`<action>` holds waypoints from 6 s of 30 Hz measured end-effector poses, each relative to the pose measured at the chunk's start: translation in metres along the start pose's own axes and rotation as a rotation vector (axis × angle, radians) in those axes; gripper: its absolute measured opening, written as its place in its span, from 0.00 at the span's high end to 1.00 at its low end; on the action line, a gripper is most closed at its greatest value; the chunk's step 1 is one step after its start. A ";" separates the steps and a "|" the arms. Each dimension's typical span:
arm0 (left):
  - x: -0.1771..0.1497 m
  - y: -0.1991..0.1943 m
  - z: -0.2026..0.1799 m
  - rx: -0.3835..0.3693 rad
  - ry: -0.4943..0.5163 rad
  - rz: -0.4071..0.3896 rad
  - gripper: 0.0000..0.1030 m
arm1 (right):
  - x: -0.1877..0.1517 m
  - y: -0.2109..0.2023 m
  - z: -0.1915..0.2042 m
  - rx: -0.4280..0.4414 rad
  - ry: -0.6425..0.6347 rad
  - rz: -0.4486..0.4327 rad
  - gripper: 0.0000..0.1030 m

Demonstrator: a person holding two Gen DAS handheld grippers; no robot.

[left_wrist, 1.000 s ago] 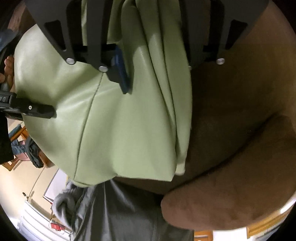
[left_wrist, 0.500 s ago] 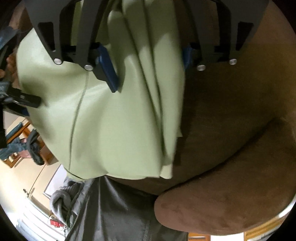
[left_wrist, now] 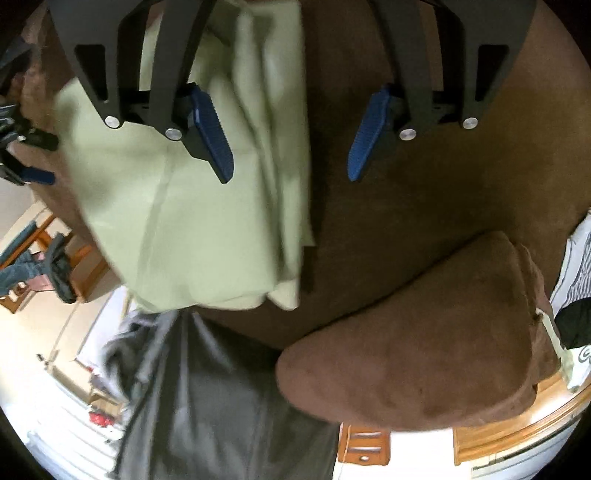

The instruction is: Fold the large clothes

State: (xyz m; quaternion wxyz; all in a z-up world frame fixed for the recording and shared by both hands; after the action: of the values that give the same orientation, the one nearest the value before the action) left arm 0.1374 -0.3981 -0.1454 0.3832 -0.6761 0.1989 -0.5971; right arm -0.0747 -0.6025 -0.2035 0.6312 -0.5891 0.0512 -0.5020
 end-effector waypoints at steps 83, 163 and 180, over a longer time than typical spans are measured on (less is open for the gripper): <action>-0.107 -0.264 -0.205 0.163 -0.059 -0.053 0.06 | -0.143 -0.247 0.069 -0.037 -0.134 -0.165 0.06; -0.117 -0.255 -0.215 0.155 -0.055 -0.019 0.06 | -0.147 -0.243 0.062 -0.099 -0.134 -0.137 0.06; -0.117 -0.249 -0.214 0.159 -0.064 0.002 0.06 | -0.147 -0.237 0.058 -0.108 -0.144 -0.121 0.06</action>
State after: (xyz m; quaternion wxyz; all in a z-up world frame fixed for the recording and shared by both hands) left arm -0.1392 -0.2164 -0.0354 0.4427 -0.6620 0.1391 -0.5886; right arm -0.2444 -0.4133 -0.0747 0.5692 -0.6589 -0.0028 -0.4919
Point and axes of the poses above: each gripper's, at about its wrist camera, not at the fingertips, and y roughly the way its jaws point, z to its left, x to its top, the point moved 1 cm from there along y, roughly the way its jaws point, and after that the axes turned 13 degrees about y, right-handed, at the moved point
